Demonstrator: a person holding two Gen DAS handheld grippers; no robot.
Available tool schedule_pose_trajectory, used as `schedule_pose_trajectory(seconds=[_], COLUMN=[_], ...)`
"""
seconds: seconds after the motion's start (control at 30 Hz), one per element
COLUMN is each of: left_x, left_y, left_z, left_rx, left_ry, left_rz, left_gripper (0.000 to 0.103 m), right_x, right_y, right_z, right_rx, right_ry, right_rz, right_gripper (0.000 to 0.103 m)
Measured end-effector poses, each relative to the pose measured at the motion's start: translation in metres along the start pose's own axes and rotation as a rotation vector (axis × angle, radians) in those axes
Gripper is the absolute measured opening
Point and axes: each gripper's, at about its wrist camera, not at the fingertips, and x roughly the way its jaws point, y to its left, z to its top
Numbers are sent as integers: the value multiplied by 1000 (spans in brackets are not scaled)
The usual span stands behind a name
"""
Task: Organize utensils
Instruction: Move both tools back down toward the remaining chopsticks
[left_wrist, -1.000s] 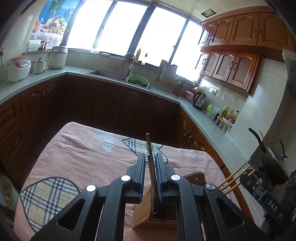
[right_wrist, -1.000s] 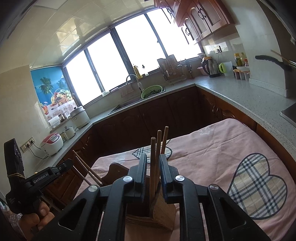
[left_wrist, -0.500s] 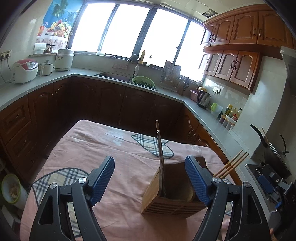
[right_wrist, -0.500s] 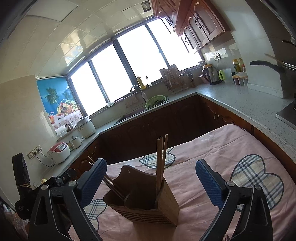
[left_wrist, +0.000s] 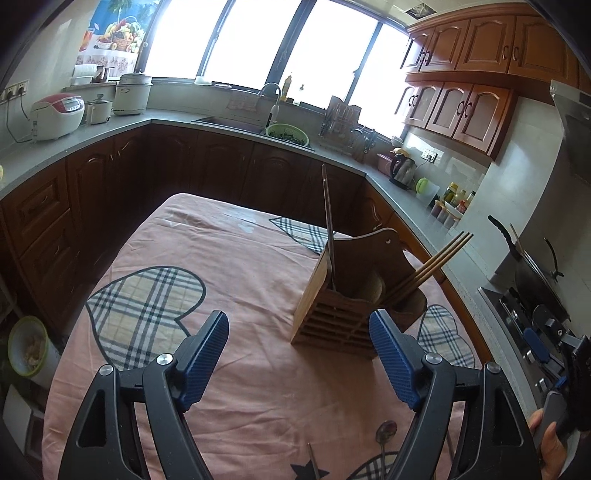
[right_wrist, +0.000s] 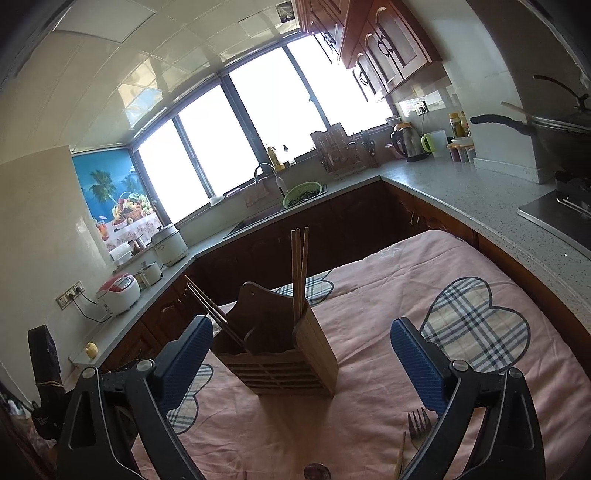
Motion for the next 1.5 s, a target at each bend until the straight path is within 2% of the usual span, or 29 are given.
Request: schedule_pose_trajectory(seconds=[0.27,0.73,1.0,1.5], left_x=[-28,-41,-35,-5], left_y=[5,-4,-13,-30], left_z=[-24,-55,-76,-94], left_rx=[-25,0,34,82], left_ry=[40,123,189,278], left_rz=[5,22,34,48], left_gripper=[78,78,78,78], right_x=[-31,-59,-60,-48], right_y=[-9,-18,-15,-24], right_z=[-23,-62,-83,-100], right_rx=[-30,-49,-93,-86], right_ry=[26,93,142,217], right_rz=[-53,-95,-115,-101], right_gripper=[98,98,98,98])
